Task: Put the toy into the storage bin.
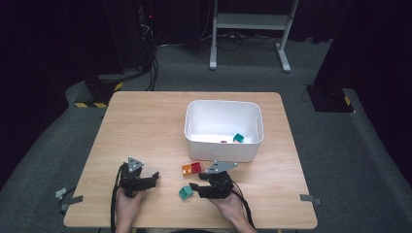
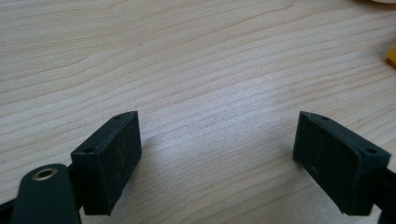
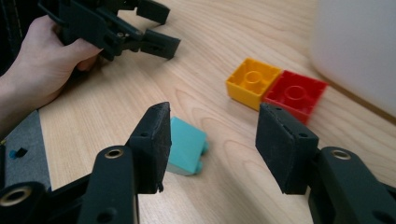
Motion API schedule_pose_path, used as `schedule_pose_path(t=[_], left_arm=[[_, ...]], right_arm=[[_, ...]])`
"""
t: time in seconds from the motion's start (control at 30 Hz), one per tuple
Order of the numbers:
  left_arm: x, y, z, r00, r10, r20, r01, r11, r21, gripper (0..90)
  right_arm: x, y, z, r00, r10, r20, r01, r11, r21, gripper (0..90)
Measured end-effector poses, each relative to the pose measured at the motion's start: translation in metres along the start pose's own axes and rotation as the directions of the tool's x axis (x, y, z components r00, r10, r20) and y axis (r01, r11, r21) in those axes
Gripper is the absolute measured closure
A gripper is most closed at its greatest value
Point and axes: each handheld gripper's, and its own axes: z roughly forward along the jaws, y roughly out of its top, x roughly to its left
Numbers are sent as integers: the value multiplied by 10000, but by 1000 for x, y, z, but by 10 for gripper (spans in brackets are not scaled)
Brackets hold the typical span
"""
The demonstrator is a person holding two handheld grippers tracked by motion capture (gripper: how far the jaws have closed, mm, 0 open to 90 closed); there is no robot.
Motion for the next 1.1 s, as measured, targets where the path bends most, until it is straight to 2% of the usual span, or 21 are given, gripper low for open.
schedule_pose_path(t=[0.17, 0.37, 0.53, 0.8, 0.87, 0.97, 1.1], left_arm=[[0, 0, 0, 10000, 1, 0, -1, 10000, 4, 155], [0, 0, 0, 10000, -1, 1, 1, 10000, 3, 155], [0, 0, 0, 10000, 1, 1, -1, 10000, 2, 155], [0, 0, 0, 10000, -1, 1, 1, 10000, 1, 155], [0, 0, 0, 10000, 0, 4, 0, 10000, -2, 155], [0, 0, 0, 10000, -3, 6, 3, 10000, -3, 155], [0, 0, 0, 10000, 0, 1, 0, 10000, 2, 155]], right_arm=[[6, -1, 11, 9996, -85, -266, 89, 9998, 165, 440], [10, -3, 21, 9991, -62, -413, 66, 9999, 88, 418], [15, -3, 31, 9994, -273, -223, 281, 9989, 373, 391], [18, -6, 43, 9995, -302, -34, 304, 9961, 828, 358], [19, -6, 46, 9989, -447, 147, 431, 9946, 943, 358], [19, -8, 49, 9943, -924, 532, 859, 9898, 1132, 374], [17, -7, 48, 9929, -997, 649, 919, 9893, 1137, 426]])
